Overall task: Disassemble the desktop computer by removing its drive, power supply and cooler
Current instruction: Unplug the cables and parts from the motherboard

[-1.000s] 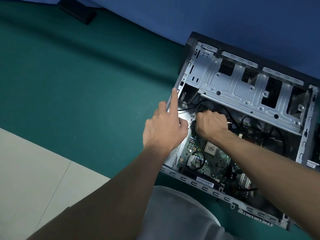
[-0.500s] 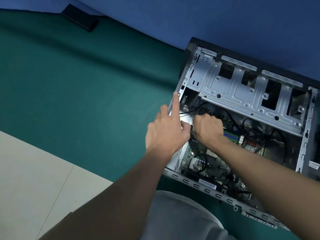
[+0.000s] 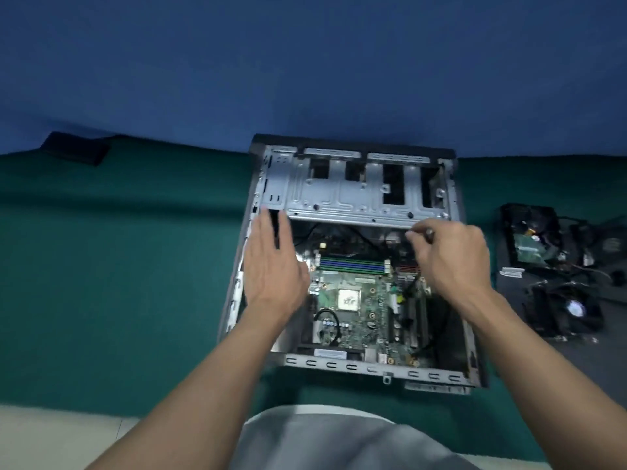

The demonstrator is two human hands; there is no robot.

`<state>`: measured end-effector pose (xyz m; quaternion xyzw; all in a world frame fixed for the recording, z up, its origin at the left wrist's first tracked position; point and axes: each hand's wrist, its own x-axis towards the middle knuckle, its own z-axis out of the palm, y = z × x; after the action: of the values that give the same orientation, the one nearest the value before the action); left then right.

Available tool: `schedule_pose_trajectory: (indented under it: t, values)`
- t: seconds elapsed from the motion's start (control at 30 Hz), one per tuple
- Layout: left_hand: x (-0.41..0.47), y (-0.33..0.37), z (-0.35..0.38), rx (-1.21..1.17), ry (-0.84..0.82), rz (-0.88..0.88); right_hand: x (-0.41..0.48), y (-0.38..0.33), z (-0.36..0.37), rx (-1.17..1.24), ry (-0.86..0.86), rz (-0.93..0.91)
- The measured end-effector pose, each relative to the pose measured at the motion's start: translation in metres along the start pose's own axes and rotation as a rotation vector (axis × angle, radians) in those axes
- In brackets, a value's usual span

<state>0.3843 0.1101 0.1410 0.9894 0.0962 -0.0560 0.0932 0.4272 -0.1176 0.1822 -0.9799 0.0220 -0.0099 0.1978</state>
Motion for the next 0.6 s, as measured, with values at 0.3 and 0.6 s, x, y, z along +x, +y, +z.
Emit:
schedule_pose_trajectory:
  t: [0.3, 0.6]
  values:
    - [0.022, 0.099, 0.025, 0.078, -0.243, 0.373, -0.029, 0.137, -0.016, 0.148, 0.005, 0.498]
    - [0.023, 0.108, 0.019, 0.056, -0.278, 0.300, -0.059, 0.168, 0.053, 0.015, -0.341, 0.541]
